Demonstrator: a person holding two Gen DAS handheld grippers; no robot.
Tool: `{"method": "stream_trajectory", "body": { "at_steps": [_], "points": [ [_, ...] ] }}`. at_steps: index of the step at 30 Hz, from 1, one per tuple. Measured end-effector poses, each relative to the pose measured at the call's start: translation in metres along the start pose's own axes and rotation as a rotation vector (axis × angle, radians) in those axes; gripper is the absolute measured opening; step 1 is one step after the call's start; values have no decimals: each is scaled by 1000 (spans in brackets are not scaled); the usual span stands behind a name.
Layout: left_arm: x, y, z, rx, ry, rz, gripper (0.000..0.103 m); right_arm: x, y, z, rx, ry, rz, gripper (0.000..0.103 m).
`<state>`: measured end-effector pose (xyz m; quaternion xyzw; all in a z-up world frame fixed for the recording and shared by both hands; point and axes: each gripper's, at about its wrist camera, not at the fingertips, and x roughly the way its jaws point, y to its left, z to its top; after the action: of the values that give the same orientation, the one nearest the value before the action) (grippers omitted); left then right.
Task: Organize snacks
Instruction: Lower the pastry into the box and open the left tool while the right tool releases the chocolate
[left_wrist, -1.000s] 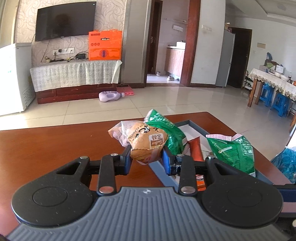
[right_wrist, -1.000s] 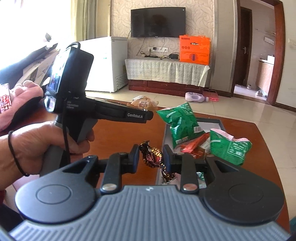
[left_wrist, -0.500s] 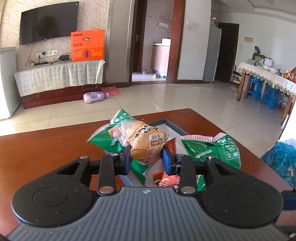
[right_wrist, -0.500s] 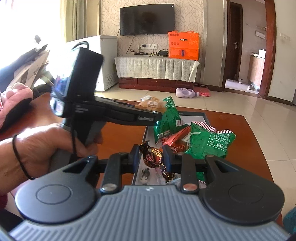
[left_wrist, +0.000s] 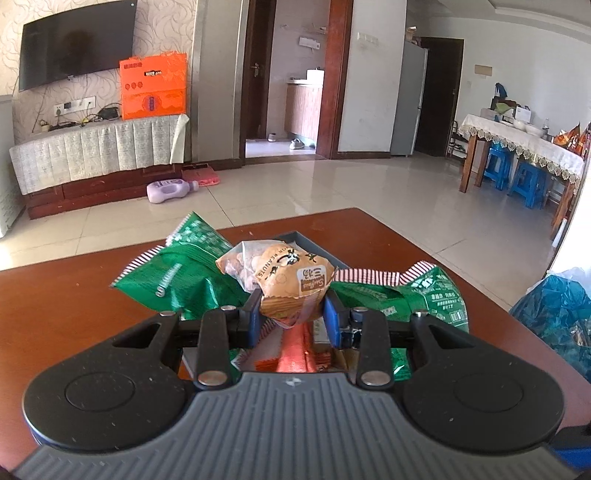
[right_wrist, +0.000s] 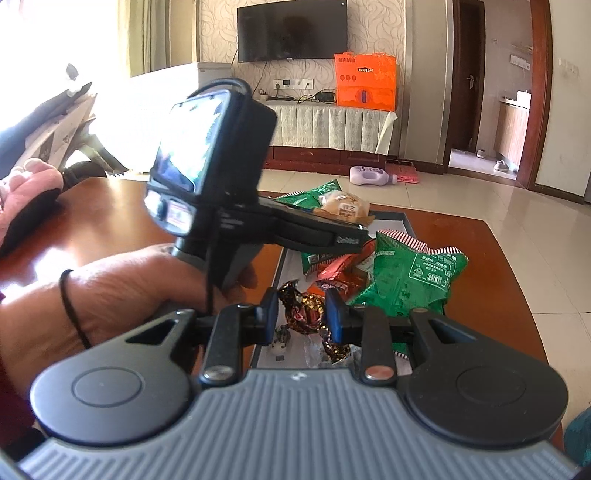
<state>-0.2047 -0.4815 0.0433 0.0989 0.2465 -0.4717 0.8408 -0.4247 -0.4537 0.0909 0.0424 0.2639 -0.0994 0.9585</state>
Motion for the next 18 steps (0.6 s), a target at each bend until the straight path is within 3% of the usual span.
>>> {"method": "stream_trajectory", "body": {
  "at_steps": [13,18],
  "points": [
    [21,-4,-4,9,6,8,39,2,-7,-4,8,5,-5,31],
    [18,-8,-5,8,-1,10,45,3,-8,-5,13,10,-9,31]
  ]
}}
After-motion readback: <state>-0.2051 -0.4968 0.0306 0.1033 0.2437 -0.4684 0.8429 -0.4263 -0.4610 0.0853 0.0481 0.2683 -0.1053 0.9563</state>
